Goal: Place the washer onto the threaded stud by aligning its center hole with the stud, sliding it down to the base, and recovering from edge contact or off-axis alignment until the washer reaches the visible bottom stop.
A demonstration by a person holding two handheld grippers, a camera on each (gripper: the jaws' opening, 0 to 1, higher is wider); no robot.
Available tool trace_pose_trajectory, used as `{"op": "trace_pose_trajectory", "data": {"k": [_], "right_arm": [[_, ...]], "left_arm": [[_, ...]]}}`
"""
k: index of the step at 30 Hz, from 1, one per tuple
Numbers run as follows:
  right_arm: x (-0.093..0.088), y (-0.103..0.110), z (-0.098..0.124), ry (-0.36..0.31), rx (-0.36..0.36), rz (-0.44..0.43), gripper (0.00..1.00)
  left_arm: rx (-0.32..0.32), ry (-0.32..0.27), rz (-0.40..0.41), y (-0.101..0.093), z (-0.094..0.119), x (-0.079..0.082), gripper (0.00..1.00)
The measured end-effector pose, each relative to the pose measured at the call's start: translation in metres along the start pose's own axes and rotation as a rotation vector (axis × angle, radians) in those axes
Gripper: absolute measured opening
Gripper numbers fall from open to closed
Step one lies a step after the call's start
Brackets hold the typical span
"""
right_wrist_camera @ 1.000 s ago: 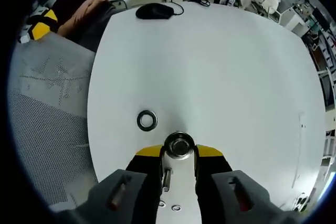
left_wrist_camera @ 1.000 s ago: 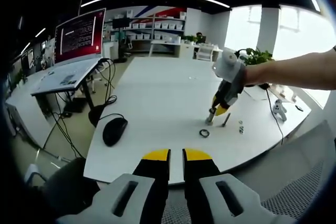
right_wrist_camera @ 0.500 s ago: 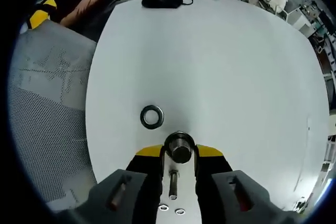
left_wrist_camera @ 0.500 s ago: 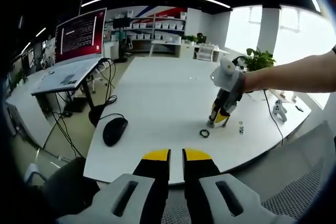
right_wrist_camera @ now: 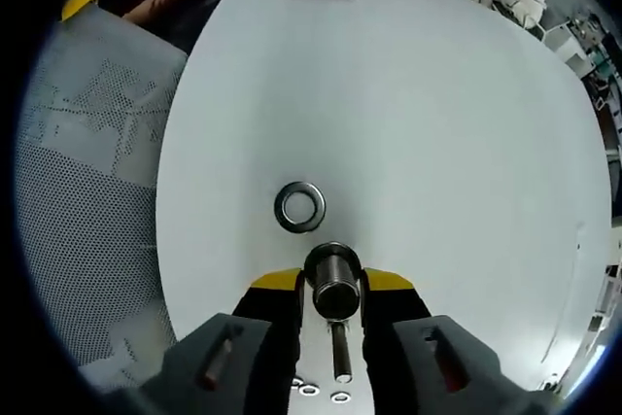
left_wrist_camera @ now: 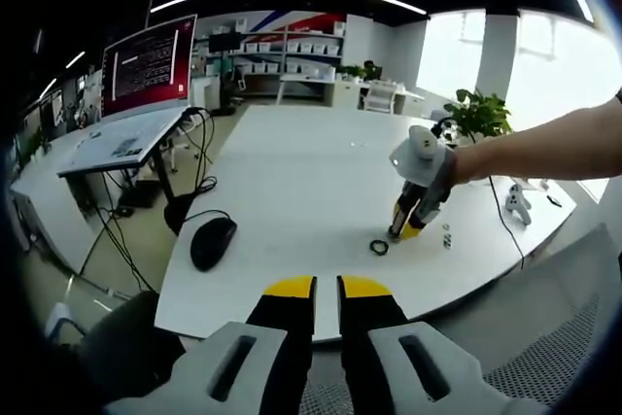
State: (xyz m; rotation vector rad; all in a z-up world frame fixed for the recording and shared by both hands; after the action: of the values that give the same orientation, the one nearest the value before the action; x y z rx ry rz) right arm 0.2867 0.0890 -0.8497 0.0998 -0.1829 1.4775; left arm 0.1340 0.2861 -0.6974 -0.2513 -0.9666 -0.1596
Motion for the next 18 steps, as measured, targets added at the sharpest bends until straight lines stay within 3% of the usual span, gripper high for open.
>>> {"op": "trace_pose_trajectory", "data": {"k": [9, 18], "right_arm": [[-0.001, -0.002, 0.004, -0.014, -0.033, -0.01, 0.31], [0.015, 0.0, 0.022, -0.076, -0.026, 0.0, 0.41]], "left_arm": [[-0.001, 0.001, -0.001, 0.0, 0.0, 0.0, 0.06], [-0.004, 0.01, -0.008, -0.001, 0.0, -0.001, 0.06]]}}
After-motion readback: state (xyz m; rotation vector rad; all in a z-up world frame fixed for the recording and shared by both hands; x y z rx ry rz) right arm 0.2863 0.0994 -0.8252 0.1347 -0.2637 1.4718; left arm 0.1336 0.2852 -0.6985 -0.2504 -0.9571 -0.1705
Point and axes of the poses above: the point that each gripper's makers call its tool centre point, and the gripper's own axes: z roughly backward along the fingers, y roughly to its left, x roughly out of its top, the point moved 1 cm from there along z, roughly backward along the fingers, and after that the axes turned 2 degrees about -x, right-handed, at the moved point
